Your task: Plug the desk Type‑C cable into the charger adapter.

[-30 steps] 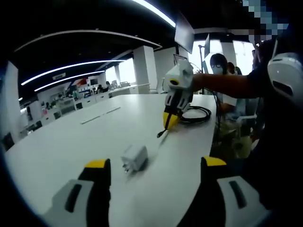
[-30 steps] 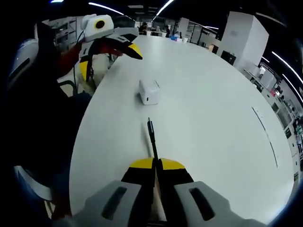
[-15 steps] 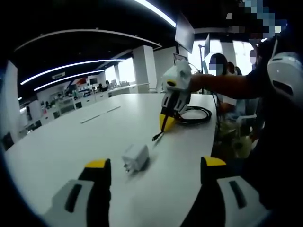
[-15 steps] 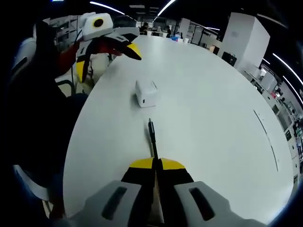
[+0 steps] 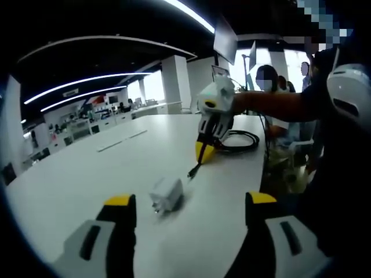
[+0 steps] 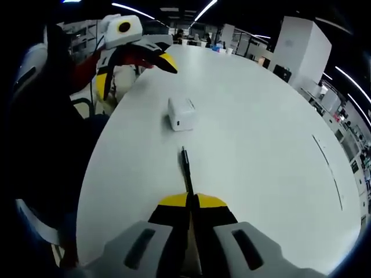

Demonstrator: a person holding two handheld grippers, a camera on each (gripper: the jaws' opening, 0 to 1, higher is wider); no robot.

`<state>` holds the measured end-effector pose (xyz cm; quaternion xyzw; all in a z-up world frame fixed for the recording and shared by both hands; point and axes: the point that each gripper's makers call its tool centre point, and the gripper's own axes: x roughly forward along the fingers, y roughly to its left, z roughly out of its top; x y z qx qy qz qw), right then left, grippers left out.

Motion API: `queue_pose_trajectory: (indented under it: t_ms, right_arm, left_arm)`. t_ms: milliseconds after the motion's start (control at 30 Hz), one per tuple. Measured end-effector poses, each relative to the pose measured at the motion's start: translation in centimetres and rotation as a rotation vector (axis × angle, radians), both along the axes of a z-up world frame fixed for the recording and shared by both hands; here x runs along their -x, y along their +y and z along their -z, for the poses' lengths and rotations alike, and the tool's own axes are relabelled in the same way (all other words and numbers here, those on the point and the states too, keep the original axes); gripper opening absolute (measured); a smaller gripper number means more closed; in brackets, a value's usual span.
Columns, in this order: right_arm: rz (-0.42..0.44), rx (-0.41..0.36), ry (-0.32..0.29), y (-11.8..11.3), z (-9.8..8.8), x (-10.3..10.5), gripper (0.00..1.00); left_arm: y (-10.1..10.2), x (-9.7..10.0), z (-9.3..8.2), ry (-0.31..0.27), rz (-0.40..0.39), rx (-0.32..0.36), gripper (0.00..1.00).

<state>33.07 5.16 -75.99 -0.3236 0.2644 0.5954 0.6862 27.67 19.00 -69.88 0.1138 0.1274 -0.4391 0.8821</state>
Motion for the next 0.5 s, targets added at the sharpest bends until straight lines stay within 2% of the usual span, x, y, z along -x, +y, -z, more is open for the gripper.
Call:
queue_pose_trajectory:
  t_ms: [500]
  right_arm:
    - [0.007,-0.020,0.017,-0.03,0.00,-0.04,0.02]
  left_arm:
    - [0.24,0.21,0.22,0.006,-0.007,0.004,0.77]
